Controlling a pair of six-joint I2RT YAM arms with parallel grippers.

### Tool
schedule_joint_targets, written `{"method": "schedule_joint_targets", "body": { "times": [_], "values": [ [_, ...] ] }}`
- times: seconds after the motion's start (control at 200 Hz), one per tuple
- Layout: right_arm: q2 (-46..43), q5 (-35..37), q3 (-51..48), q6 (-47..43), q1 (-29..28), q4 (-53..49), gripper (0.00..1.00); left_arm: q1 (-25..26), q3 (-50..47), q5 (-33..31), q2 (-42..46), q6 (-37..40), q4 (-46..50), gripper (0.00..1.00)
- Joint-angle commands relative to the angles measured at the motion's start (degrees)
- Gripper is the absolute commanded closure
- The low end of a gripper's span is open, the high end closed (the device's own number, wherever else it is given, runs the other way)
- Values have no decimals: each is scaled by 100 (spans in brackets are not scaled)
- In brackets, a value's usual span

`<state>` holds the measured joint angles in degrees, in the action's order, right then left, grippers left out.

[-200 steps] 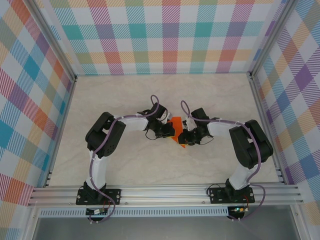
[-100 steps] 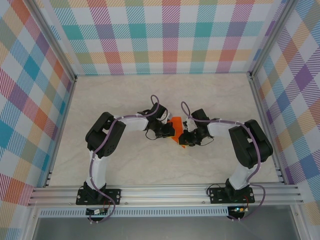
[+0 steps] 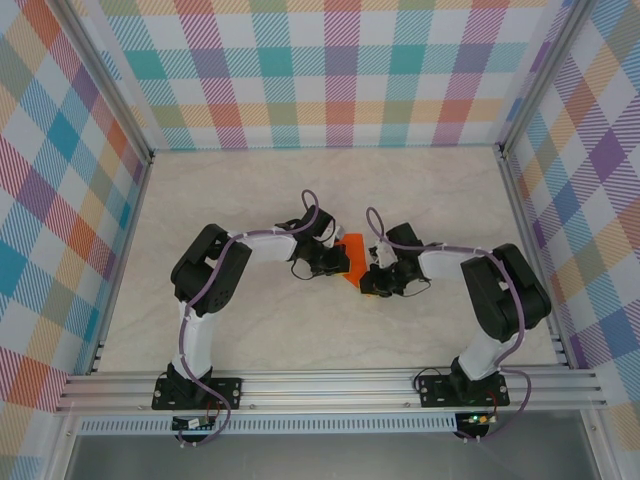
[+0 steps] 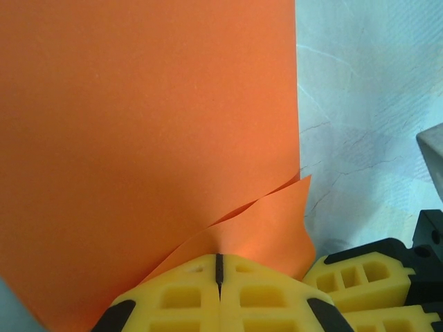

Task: Fold a paper plane with a square sheet of paper (fold left side to right side)
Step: Third fold the triangle at the center of the table.

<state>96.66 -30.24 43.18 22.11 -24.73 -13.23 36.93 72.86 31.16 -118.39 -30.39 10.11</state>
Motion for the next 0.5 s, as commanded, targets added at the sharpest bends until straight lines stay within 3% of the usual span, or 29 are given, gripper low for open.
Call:
{"method": "schedule_joint_targets", "body": {
  "times": [0.0, 0.135, 0.34, 0.495],
  "values": [
    [-34, 44, -321, 131, -6, -624, 87, -36, -98, -567, -237, 121, 471, 96],
    [-277, 120, -352, 219, -13, -693, 89, -36, -92, -567, -217, 133, 488, 96],
    [-1360, 233, -67, 324, -38, -1093, 86, -36, -96, -558, -167, 139, 501, 96],
    [-947, 171, 276, 669, -165, -825, 92, -41, -80, -567, -149, 130, 475, 96]
  ]
}}
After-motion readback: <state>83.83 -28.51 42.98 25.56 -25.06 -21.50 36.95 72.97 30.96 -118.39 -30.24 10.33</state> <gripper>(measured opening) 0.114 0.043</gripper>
